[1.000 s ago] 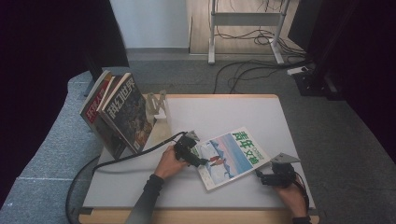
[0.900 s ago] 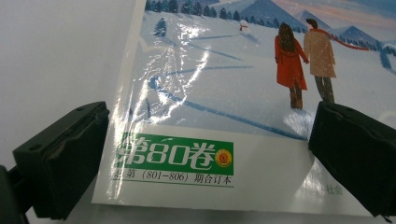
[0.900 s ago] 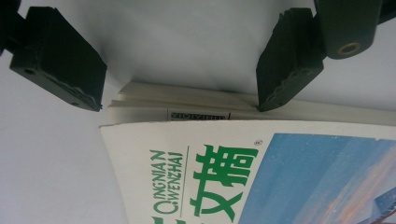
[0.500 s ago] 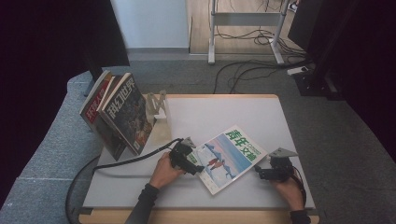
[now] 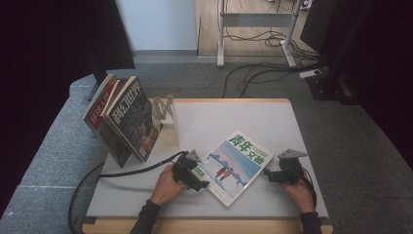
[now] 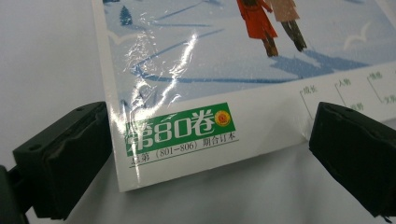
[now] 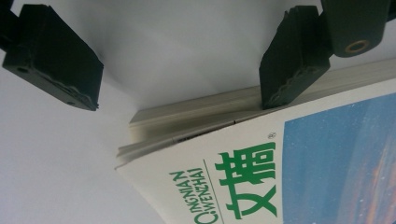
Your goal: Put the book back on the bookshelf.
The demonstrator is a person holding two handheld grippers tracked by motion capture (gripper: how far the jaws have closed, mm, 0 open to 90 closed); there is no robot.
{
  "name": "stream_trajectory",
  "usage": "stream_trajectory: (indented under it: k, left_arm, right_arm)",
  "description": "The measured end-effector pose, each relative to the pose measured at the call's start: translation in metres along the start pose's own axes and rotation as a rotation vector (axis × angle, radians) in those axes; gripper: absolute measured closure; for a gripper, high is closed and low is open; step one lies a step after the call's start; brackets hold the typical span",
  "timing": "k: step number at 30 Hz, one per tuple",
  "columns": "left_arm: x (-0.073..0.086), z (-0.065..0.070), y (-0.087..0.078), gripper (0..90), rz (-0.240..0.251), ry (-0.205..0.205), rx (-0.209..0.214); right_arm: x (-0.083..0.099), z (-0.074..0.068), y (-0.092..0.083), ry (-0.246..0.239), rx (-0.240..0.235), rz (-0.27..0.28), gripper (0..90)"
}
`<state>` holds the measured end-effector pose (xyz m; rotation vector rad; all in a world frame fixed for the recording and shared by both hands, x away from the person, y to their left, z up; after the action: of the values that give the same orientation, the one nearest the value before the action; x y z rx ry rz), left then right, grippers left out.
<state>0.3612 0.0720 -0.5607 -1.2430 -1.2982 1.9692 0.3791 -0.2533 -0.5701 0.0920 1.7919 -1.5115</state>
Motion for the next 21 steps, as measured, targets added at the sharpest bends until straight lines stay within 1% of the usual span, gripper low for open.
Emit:
stream_trajectory:
  k: [3,7,12,15,21]
  left_arm:
    - [0.004,0.005,-0.002,0.0,-0.004,0.007,-0.004]
    - [0.011,0.013,-0.005,0.0,-0.003,0.017,0.0]
    - [0.019,0.025,-0.011,0.0,0.013,0.028,0.025]
    - [0.022,0.03,-0.012,0.0,0.01,0.037,0.028]
    - [0.027,0.04,-0.013,0.0,0.014,0.05,0.05]
  right_arm:
    - [-0.003,0.001,0.002,0.002,-0.001,-0.004,12.6]
    - [-0.009,0.003,0.006,0.0,0.001,-0.008,12.6]
    - [-0.017,0.005,0.012,0.008,-0.004,-0.01,12.6]
    - [-0.022,0.006,0.017,0.017,-0.01,-0.011,12.7]
    - [-0.033,0.009,0.025,0.026,-0.015,-0.009,12.7]
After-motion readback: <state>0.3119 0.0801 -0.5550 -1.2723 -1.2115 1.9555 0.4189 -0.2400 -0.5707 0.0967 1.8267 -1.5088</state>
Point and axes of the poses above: each handheld gripper's, and its own axes: y roughly forward along the jaws, x roughly out of its underside, z roughly to its right, the point moved 6 cm from there along y, roughly forward along the jaws, and after that the axes turned 10 degrees about -z, right-handed, at the moved point
